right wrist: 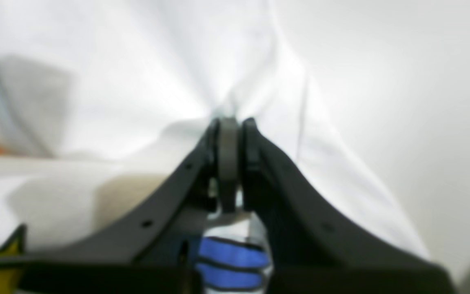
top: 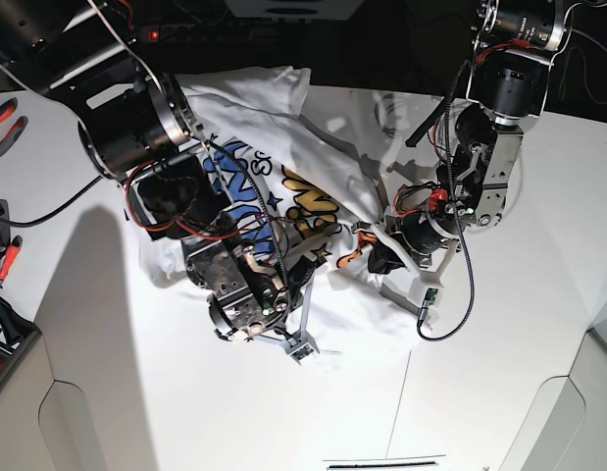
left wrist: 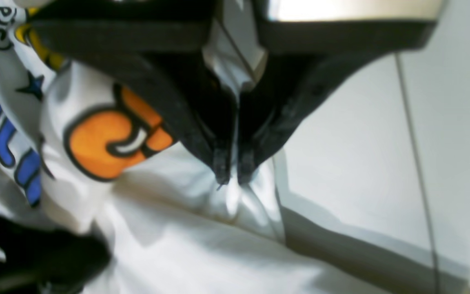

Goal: Layout the t-shirt on the table in an organized manner, then fold the t-shirt properly
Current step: 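Drag the shirt with the right gripper and release it flat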

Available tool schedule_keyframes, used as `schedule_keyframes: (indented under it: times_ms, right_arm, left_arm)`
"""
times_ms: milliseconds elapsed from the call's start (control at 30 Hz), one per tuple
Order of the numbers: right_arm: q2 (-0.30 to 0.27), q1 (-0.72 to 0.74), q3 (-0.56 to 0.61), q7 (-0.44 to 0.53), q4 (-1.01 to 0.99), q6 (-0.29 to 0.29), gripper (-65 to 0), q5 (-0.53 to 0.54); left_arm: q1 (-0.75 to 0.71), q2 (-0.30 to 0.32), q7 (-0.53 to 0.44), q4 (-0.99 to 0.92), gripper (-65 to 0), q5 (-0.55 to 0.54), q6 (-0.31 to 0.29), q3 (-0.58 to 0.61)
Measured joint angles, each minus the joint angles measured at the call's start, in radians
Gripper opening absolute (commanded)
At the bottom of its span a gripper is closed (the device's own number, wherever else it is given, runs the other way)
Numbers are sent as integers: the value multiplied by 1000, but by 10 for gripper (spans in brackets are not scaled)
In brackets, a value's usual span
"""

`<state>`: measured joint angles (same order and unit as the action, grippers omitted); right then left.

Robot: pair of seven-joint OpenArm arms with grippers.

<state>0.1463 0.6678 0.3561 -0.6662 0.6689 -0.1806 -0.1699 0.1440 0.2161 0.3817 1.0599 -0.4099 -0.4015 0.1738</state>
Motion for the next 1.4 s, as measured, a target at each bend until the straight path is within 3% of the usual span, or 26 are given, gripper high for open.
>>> schedule_keyframes:
  times_ms: [67,233,467,600,700,833,967,1067,1167,1267,1333,1367,1400]
  right_arm:
    - [-8,-5,1,-5,59,52,-650,-39]
    - [-30,6,1,-28,191,111,-650,-67]
    - [-73,-11,-19,-126,214,227,-650,-177]
    - [-97,-11,-95,-162,229,249,-650,-216]
    - [-113,-12,-162,-170,263,247,-650,-202]
    - [-124,-17,-214,-178,356,175,-650,-166]
    - [-135,-16,-218,-203,488,40,-650,-25]
    - [-135,-11,-217,-238,573,8,-650,94]
    - [-135,-12,-217,-261,625,-15,-650,142]
    - [-136,-26,-217,-249,665,-18,-650,143]
    - [-141,-41,-219,-229,689,-13,-650,138]
    - [-141,-49,-220,-210,697,-9,-650,125]
    - [-141,-59,-222,-201,706,-6,-650,124]
  left_arm:
    - [0,-1,0,0,-650,0,0,0]
    - [0,-5,3,-1,-650,-3,-8,2]
    - [0,-10,3,-1,-650,-12,-15,4]
    - [0,-27,2,0,-650,-25,4,10]
    - [0,-28,-1,0,-650,-26,0,10]
    - [0,-25,-4,0,-650,-13,1,10]
    - [0,-20,-4,0,-650,-9,9,10]
    - [0,-16,-12,0,-650,-6,16,8]
    - [0,-11,-24,6,-650,-21,11,8]
    - [-8,10,26,92,-650,-66,-95,-4]
    - [-11,17,108,178,-474,-97,-126,-37]
    - [-12,19,146,219,-409,-104,-127,-56]
    - [-15,20,154,256,-387,-125,-126,-76]
